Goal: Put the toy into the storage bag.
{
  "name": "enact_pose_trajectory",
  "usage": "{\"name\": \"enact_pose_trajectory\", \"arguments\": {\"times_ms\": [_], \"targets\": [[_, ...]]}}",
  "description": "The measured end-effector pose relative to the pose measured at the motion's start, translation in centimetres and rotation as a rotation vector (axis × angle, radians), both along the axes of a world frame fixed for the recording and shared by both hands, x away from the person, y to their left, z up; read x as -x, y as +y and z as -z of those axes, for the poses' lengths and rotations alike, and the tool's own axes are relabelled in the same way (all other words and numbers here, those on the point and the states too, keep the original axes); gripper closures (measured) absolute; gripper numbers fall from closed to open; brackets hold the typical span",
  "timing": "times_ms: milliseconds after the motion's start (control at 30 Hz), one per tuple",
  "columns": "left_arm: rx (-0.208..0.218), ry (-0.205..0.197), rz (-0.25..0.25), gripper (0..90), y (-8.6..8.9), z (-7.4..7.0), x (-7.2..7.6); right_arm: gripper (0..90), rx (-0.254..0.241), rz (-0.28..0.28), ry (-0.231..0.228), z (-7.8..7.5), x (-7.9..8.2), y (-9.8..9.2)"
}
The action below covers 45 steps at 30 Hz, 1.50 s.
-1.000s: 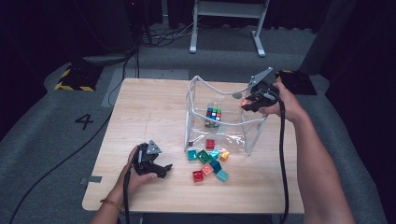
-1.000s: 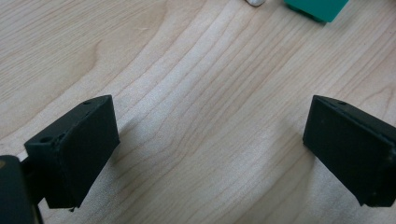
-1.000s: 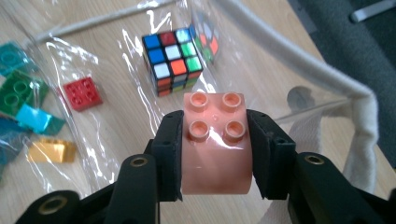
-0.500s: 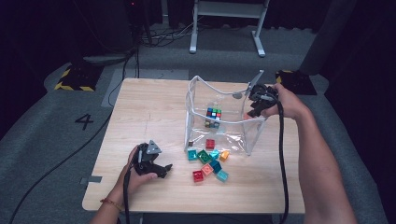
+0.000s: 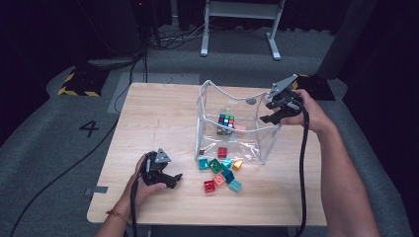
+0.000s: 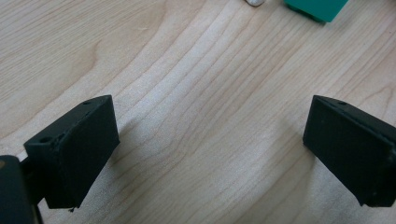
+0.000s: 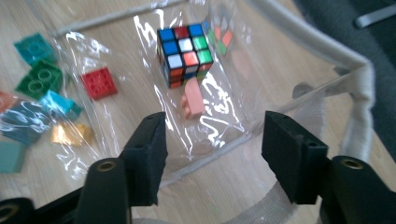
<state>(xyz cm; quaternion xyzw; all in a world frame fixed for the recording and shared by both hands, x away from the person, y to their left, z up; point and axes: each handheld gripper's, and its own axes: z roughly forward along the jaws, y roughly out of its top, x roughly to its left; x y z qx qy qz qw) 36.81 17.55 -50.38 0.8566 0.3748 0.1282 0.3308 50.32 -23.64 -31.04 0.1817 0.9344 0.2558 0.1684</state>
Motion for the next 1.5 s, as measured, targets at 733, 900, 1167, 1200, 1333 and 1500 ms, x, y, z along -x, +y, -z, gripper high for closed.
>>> {"name": "enact_pose_trajectory", "arguments": {"times_ms": [733,900,1167,1200,1333,1500], "targets": [[-0.003,0.007,-0.006,3.5,0.0,0.0,0.1,23.9,-0.415,0.197,-0.245,-1.5,8.3,-5.3],[-0.001,0.0,0.003,3.5,0.0,0.0,0.0,24.1,-0.461,0.215,-0.269,-0.7,10.2,-6.4],[-0.003,0.005,-0.004,3.5,0.0,0.0,0.1,24.4,-0.464,0.196,-0.272,1.4,13.3,-7.0],[-0.001,0.0,0.002,3.5,0.0,0.0,0.0,24.5,-0.472,0.196,-0.264,1.8,13.5,-7.1],[-0.001,-0.001,0.003,3.5,0.0,0.0,0.0,25.0,-0.472,0.19,-0.242,3.3,14.4,-7.0],[-0.003,0.006,-0.005,3.5,0.0,0.0,0.1,24.9,-0.474,0.168,-0.215,5.4,15.4,-6.5]]}}
